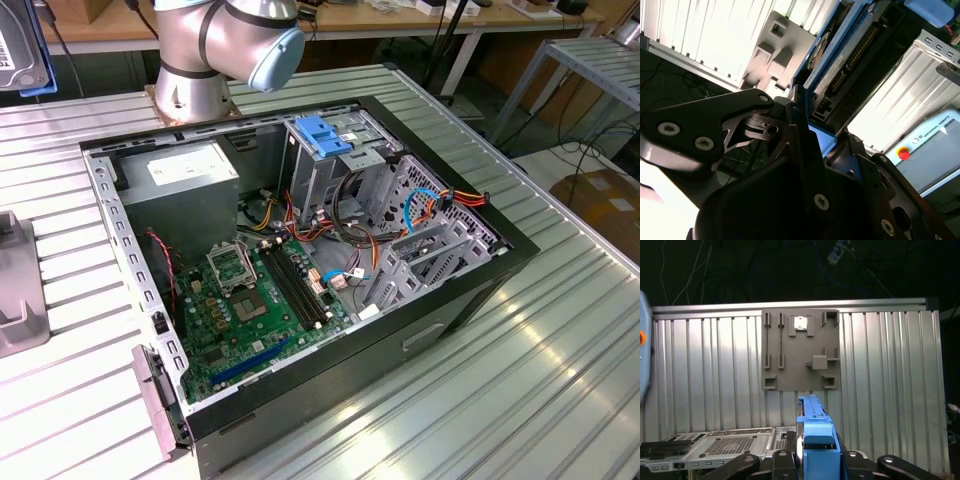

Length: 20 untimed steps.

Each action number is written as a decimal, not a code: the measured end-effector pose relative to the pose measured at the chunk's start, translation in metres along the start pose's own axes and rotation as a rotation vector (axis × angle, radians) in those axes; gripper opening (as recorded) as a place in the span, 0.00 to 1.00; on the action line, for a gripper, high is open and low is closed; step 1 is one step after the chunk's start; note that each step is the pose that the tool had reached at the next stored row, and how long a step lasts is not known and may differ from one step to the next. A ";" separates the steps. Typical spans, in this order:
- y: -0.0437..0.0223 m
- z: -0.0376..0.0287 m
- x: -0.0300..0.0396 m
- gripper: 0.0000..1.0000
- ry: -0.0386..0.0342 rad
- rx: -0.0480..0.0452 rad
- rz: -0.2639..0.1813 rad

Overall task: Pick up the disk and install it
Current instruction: 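Pick up the disk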

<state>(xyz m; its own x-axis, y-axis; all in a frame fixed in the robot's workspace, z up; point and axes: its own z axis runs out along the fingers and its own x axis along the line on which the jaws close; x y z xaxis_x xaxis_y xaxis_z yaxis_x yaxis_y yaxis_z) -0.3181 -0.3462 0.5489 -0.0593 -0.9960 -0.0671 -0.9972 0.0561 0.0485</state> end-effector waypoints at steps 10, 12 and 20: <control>-0.0040 -0.0003 0.0016 0.37 0.0000 0.0000 0.000; -0.0052 -0.0004 0.0021 0.37 0.0000 -0.0001 0.000; -0.0085 -0.0006 0.0036 0.37 0.0000 0.0000 0.000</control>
<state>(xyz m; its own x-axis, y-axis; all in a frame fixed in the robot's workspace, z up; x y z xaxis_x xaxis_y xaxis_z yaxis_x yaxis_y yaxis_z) -0.3098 -0.3503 0.5489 -0.0593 -0.9960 -0.0671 -0.9972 0.0561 0.0486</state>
